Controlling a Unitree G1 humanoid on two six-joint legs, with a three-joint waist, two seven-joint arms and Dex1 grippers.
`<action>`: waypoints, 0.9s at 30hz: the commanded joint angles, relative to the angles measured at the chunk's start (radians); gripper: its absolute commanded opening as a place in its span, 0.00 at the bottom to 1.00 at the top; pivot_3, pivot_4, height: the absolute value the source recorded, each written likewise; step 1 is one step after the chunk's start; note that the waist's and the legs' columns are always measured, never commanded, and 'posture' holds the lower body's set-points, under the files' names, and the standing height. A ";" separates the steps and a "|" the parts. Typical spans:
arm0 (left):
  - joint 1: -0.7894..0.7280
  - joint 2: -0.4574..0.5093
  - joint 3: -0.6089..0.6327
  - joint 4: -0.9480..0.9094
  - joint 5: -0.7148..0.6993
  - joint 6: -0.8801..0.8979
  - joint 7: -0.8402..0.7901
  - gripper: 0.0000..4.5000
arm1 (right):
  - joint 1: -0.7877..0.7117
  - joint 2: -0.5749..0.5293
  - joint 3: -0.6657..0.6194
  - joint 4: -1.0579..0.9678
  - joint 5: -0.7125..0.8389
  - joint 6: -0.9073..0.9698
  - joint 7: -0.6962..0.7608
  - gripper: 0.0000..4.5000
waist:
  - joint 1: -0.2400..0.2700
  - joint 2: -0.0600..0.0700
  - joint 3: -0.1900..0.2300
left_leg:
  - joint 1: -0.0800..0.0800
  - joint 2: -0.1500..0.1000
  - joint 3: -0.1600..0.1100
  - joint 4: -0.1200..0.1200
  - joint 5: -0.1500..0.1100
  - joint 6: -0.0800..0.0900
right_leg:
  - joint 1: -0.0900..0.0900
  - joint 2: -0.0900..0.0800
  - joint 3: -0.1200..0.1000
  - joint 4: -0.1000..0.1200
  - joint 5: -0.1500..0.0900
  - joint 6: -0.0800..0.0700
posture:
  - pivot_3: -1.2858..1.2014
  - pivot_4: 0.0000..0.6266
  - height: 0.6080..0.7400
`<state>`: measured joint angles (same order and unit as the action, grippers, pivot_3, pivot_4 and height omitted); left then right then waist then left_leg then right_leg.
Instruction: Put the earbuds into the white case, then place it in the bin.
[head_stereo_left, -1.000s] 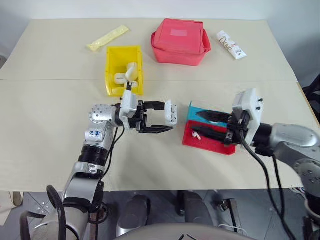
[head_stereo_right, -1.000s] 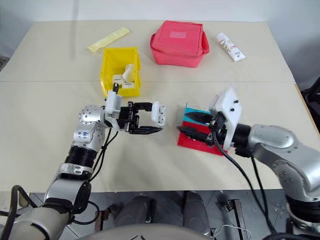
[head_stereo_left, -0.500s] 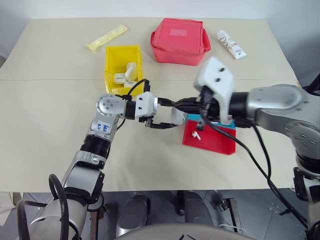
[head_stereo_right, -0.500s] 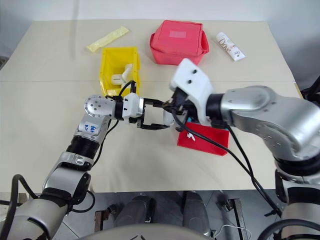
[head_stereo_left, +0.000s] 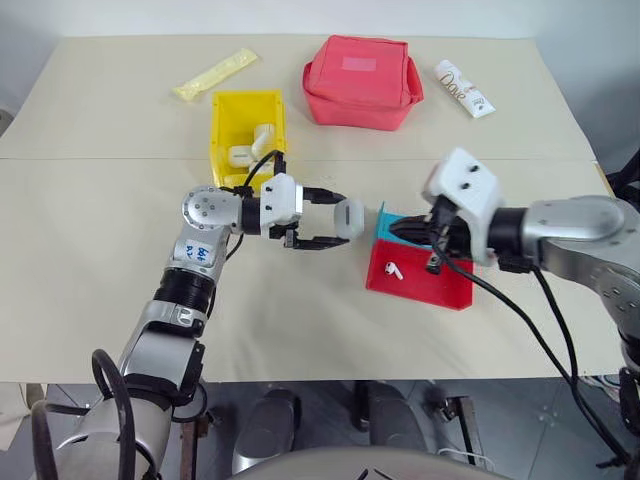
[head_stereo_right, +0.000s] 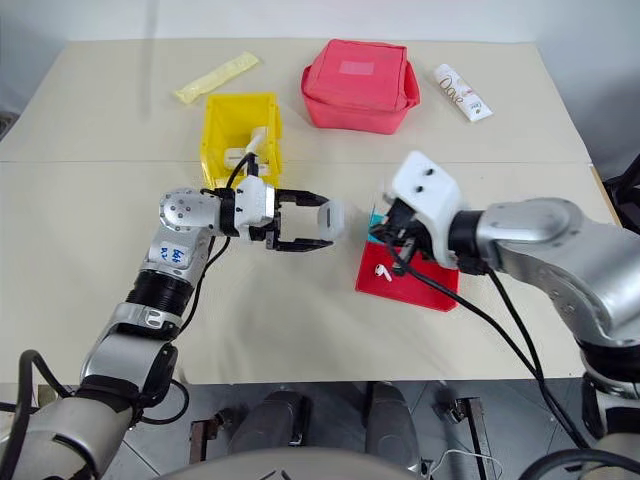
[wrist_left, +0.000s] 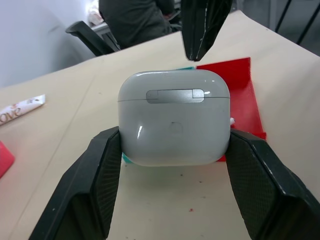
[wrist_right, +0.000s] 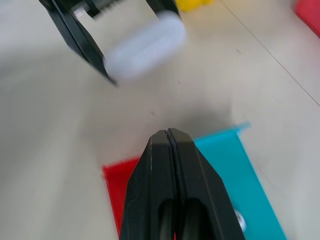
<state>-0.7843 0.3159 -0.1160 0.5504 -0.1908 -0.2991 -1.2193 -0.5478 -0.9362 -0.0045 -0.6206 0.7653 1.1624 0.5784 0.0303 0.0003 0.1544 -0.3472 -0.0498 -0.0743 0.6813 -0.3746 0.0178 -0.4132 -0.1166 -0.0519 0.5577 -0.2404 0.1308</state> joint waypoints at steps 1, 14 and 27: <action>-0.013 -0.004 0.047 -0.051 -0.038 0.035 0.061 0.61 | 0.086 0.019 -0.200 -0.007 0.041 -0.101 0.057 0.01 | 0.001 0.000 0.000 | 0.000 0.000 0.000 0.000 0.000 0.000 | 0.000 0.000 0.000 0.000 0.000 0.000 | 0.52 0.24 1.00; -0.131 0.005 0.148 0.021 0.123 0.225 0.631 0.61 | 0.346 0.012 -0.452 0.175 0.185 -0.296 0.419 0.88 | 0.022 -0.001 0.000 | 0.004 -0.001 0.002 -0.001 0.000 0.001 | 0.003 0.001 0.002 0.000 0.002 0.003 | 0.52 0.24 1.00; -0.194 0.050 0.141 0.170 0.244 0.315 0.885 0.95 | 0.359 0.019 -0.422 0.188 0.128 -0.353 0.365 1.00 | 0.027 -0.002 0.001 | 0.003 -0.002 0.002 0.000 0.001 0.000 | 0.002 -0.001 0.002 0.000 0.002 0.003 | 0.52 0.24 1.00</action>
<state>-0.9838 0.3619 0.0199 0.7891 0.0821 0.0606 -0.2963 -0.1832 -0.9069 -0.4222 -0.4238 0.8969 0.8272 0.9428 0.0568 -0.0015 0.1551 -0.3446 -0.0521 -0.0720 0.6810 -0.3738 0.0179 -0.4115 -0.1173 -0.0499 0.5580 -0.2386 0.1340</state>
